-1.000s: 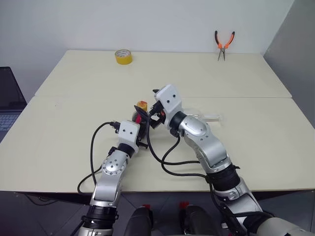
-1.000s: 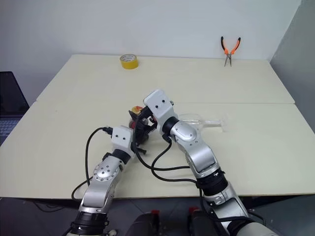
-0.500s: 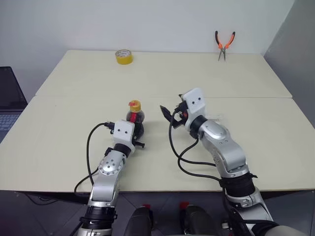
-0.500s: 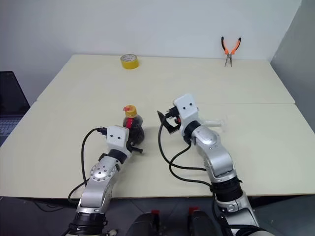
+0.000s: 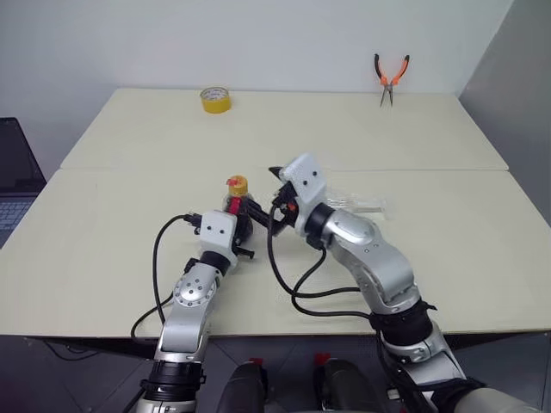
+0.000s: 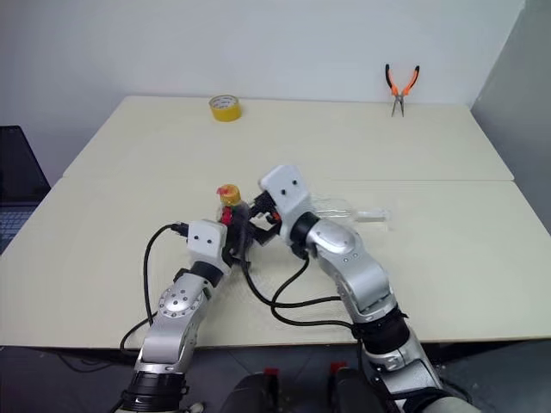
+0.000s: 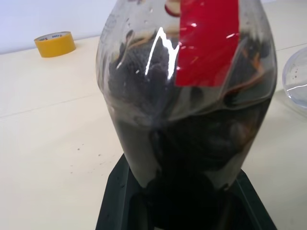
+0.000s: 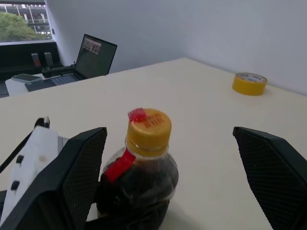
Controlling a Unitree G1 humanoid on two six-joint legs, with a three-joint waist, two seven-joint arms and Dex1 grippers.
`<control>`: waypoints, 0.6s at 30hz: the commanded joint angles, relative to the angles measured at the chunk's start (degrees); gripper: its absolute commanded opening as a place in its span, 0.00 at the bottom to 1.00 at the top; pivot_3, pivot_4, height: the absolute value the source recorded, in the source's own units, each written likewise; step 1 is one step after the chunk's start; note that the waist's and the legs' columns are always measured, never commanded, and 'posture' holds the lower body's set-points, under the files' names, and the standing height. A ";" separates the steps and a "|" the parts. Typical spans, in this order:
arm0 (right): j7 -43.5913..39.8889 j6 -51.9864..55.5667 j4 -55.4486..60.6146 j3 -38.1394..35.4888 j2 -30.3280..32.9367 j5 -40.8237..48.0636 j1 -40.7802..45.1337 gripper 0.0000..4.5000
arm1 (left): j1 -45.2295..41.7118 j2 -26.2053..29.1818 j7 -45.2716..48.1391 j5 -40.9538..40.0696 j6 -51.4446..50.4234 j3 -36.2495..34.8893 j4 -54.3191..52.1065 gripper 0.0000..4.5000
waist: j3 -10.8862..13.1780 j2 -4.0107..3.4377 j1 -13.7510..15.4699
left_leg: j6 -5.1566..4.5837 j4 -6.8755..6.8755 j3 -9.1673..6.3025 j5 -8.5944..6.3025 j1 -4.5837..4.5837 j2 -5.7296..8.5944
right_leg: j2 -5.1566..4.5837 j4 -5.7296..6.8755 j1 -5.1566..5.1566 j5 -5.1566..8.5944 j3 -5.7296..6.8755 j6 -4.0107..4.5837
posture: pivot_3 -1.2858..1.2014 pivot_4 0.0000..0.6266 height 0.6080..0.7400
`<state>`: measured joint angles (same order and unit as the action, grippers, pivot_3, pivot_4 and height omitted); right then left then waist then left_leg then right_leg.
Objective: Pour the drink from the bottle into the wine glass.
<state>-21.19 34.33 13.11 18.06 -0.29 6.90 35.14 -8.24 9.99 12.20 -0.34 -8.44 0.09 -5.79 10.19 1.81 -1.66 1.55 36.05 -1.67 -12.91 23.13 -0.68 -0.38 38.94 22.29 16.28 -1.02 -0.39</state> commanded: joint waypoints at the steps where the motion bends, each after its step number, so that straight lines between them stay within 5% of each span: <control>1: 1.04 -2.24 -1.55 -0.07 -1.01 -1.15 2.38 1.00 | -0.98 0.24 0.41 -0.17 0.90 0.49 -2.79 0.16 | 0.00 0.00 0.07 | 0.00 0.00 0.00 0.00 0.00 0.01 | -0.01 0.00 0.00 -0.01 0.00 0.01 | 0.52 0.24 1.00; 18: 0.70 -4.36 -4.53 0.94 -1.15 -2.91 3.78 1.00 | -1.44 0.14 0.48 -0.08 1.15 0.92 -2.37 0.16 | 0.00 0.00 0.02 | 0.00 -0.03 0.00 0.00 0.01 -0.01 | -0.01 0.00 0.01 -0.02 0.01 0.04 | 0.52 0.24 1.00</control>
<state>-20.27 31.56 7.50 19.08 -0.99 4.23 37.63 -8.60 10.03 12.69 -0.32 -8.43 0.83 -5.80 10.19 1.81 -1.64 1.55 36.02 -1.67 -12.91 23.14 -0.68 -0.39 38.93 22.31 16.25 -1.01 -0.35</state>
